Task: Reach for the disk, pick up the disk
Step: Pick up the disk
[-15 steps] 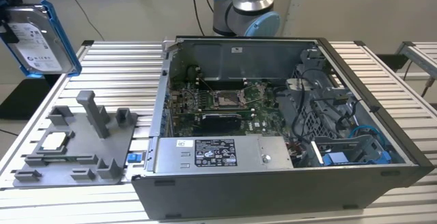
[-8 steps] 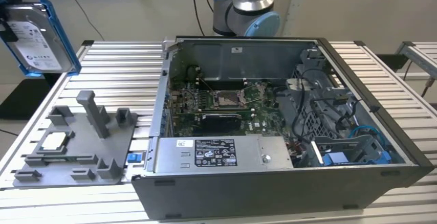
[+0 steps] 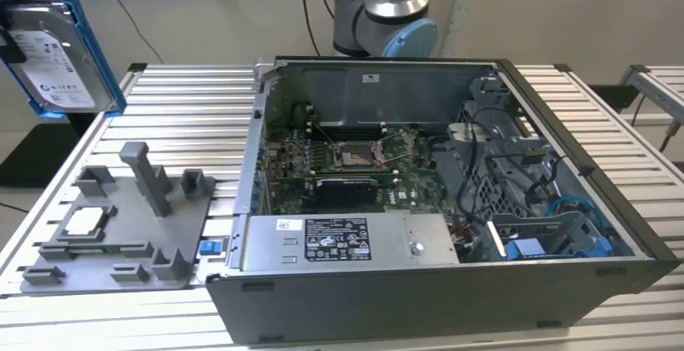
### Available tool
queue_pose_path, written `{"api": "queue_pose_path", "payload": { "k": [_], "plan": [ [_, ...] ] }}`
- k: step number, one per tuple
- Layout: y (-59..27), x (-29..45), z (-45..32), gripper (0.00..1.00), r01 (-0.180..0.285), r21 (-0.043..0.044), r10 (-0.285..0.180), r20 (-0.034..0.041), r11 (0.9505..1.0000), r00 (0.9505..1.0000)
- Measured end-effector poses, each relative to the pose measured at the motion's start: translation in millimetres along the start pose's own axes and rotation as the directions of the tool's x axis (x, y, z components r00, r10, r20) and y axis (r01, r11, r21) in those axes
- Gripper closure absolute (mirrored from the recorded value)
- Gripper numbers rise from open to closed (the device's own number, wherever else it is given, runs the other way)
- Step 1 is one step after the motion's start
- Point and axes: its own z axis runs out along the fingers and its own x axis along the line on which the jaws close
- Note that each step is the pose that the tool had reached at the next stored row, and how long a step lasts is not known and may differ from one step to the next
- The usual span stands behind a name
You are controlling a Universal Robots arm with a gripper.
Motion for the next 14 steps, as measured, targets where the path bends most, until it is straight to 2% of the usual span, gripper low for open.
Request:
{"api": "queue_pose_path", "payload": {
  "k": [14],
  "plan": [
    [-0.1,-0.1,-4.0,1.00,0.000,0.0000,0.000,0.0000,1.0000,1.0000]
  ]
}}
